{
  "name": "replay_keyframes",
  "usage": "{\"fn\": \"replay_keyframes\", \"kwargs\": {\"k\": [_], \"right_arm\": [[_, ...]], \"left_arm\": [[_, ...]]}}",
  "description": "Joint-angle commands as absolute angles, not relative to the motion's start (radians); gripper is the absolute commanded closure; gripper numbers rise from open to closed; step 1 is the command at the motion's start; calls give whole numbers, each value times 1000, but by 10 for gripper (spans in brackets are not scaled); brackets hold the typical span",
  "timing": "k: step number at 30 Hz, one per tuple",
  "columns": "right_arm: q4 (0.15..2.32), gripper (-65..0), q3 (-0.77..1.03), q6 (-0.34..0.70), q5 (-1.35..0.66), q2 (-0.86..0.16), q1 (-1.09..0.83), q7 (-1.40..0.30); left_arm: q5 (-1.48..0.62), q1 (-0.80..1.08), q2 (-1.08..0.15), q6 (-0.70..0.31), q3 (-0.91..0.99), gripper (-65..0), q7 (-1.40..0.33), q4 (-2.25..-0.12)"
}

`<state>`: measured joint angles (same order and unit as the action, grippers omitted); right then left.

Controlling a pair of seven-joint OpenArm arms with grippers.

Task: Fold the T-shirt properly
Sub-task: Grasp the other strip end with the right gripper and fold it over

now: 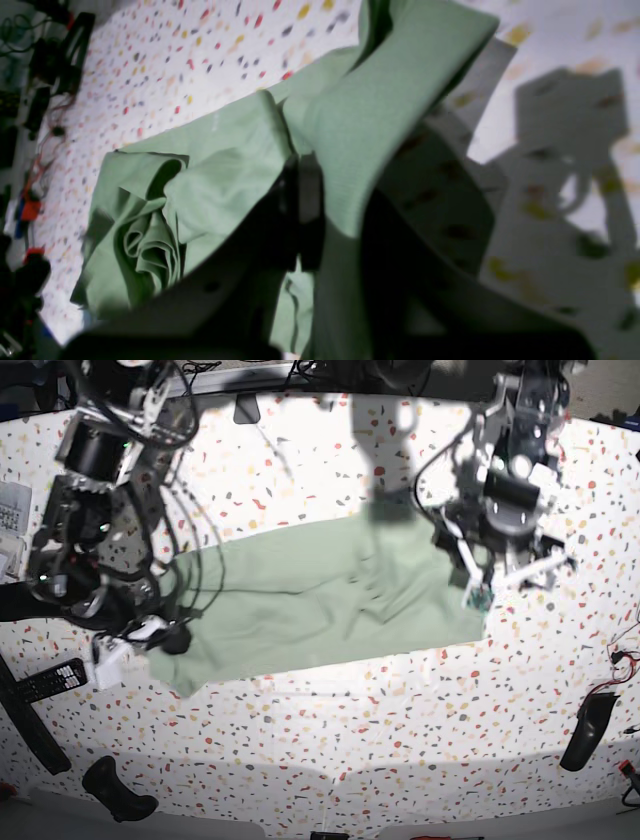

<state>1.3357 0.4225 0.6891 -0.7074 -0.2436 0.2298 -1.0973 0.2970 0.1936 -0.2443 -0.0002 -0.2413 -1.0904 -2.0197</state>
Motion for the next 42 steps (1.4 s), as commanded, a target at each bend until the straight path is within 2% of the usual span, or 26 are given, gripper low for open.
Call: {"fn": "replay_keyframes", "kwargs": {"k": [1,5,11,16,21,28,35,39,42], "right_arm": [[1355,0,425,698,-736,-267,262,-1081],[1355,0,425,698,-743,-288,289,-1095],[1356,0,405,698,-857,-256,328,-1173],[1356,0,307,698,-900,-249,335,-1180],[1356,0,179,698,-987,-216,337,-1180],[1356,0,48,698,-1003,-107,352,-1180],[1356,0,31,698,-1002,57,408,-1214],[1356,0,31,698,-926,155,418,-1214],[1353,0,10,698,-860,157,411,-1214]], "left_arm": [[314,201,-247,8,-237,-442,-1061,-2036],[313,270,-247,39,-237,-443,-979,-2036],[314,318,-247,64,-237,-442,-844,-1989],[314,307,-247,117,-237,-442,-758,-1834],[313,282,-247,117,-237,-442,-754,-1771],[313,260,-247,117,-237,-442,-754,-1771],[302,261,-247,117,-237,-442,-754,-1771],[302,260,-247,117,-237,-442,-754,-1771],[302,261,-247,116,-237,-442,-754,-1771]]}}
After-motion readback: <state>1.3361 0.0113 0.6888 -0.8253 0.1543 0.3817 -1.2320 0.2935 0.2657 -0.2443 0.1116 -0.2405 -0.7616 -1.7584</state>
